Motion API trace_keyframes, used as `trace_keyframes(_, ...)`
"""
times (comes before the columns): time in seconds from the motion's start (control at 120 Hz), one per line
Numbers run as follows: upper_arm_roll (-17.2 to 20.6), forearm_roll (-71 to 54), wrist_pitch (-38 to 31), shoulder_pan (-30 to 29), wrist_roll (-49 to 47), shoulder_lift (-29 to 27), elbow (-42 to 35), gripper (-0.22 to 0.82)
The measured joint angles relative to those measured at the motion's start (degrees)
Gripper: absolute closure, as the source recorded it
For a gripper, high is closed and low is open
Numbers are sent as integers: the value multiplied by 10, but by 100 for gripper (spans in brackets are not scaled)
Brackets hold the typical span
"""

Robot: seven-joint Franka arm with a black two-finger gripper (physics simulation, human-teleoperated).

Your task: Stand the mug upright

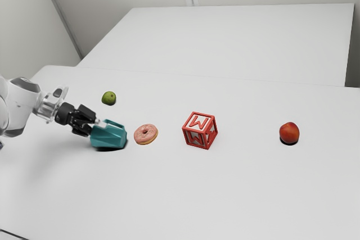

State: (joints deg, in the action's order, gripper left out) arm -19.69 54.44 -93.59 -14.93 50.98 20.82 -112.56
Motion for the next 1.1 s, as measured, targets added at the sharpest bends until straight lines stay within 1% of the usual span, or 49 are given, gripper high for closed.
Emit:
trace_keyframes(0.05, 0, 0, 6, 0, 4, 0, 1, 48)
trace_keyframes(0.108, 0, -1, 12, 0, 9, -2, 3, 57)
trace_keyframes(0.167, 0, -2, 18, -1, 13, -3, 4, 63)
trace_keyframes(0.242, 0, -4, 25, -1, 18, -5, 8, 69)
trace_keyframes(0.342, 0, -5, 31, -1, 23, -6, 10, 73)
trace_keyframes(0.492, -1, -6, 36, -1, 30, -16, 10, 76)
trace_keyframes(0.567, 0, -13, 37, -1, 32, -35, 10, 77)
trace_keyframes(0.692, 4, -51, 33, 4, 28, -88, 10, 78)
trace_keyframes(0.792, 31, -117, 15, 9, 12, -128, 11, 78)
trace_keyframes(0.858, 56, -169, -6, 10, -4, -146, 13, 78)
trace_keyframes(0.958, 93, -254, -40, 13, -36, -161, 16, 78)
trace_keyframes(1.1, 148, -371, -90, 12, -91, -166, 16, 79)
